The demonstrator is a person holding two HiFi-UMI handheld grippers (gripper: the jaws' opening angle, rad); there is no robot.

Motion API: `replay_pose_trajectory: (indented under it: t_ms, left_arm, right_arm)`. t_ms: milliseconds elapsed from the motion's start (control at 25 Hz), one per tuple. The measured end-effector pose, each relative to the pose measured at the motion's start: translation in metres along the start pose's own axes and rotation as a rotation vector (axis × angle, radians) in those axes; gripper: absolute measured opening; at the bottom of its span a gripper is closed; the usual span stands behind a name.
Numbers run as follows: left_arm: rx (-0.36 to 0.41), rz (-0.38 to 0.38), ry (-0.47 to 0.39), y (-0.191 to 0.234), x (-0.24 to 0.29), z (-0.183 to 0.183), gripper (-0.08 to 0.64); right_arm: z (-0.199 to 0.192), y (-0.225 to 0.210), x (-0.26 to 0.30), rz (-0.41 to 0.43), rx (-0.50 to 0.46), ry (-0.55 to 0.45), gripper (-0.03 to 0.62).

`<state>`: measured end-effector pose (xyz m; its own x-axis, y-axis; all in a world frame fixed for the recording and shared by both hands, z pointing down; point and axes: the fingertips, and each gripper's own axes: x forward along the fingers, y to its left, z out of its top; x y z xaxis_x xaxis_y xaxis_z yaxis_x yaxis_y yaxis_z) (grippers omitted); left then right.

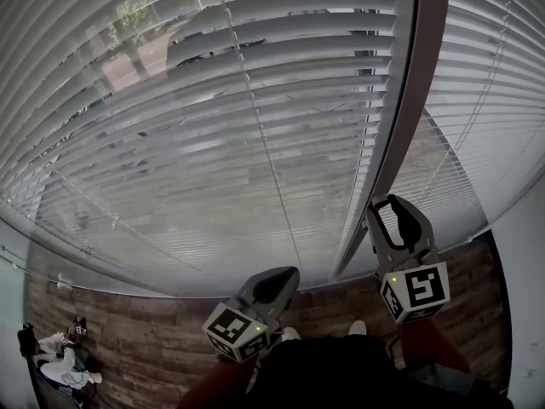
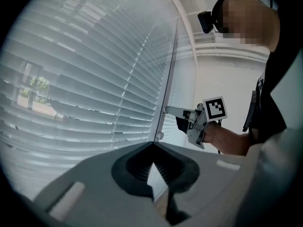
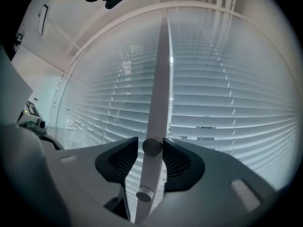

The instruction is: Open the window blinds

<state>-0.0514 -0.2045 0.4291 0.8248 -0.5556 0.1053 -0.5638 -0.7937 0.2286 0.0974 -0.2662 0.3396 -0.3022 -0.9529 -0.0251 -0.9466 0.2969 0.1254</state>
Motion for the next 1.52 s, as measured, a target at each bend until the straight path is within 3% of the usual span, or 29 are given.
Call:
replay_pose_trajectory:
  t_ms: [320,600,1160,1400,1520]
  left_arm:
    - [-0.014,-0.011,-0.001,-0.004,0.001,-0.01,0.0]
    - [-0.016,-0.012,-0.011,0.0,0.005,-0.008,0.0]
    - [-0.017,-0.005,-0.002,0.003,0.006,-0.009,0.0]
    - [-0.018,-0.008,-0.005,0.003,0.007,-0.006,0.0]
    - [-0.011,0.0,-0.001,0.005,0.009,-0.006,0.0]
  right_arm:
    - [-0.008,-0.003,0.002,-0.031,-0.051,0.021,0.143]
    - [-0.007,0.0,0.006,-0.052,-0.172,0.065,0.15]
    - [-0.014,0.004,0.007,-0.065,-0.642,0.144,0.146]
    - [-0.015,0.004,0.008,-0.077,-0.719,0.163,0.146]
    - [-0.011,0.005,0.009,-0.067,-0.666,0.126,0.148]
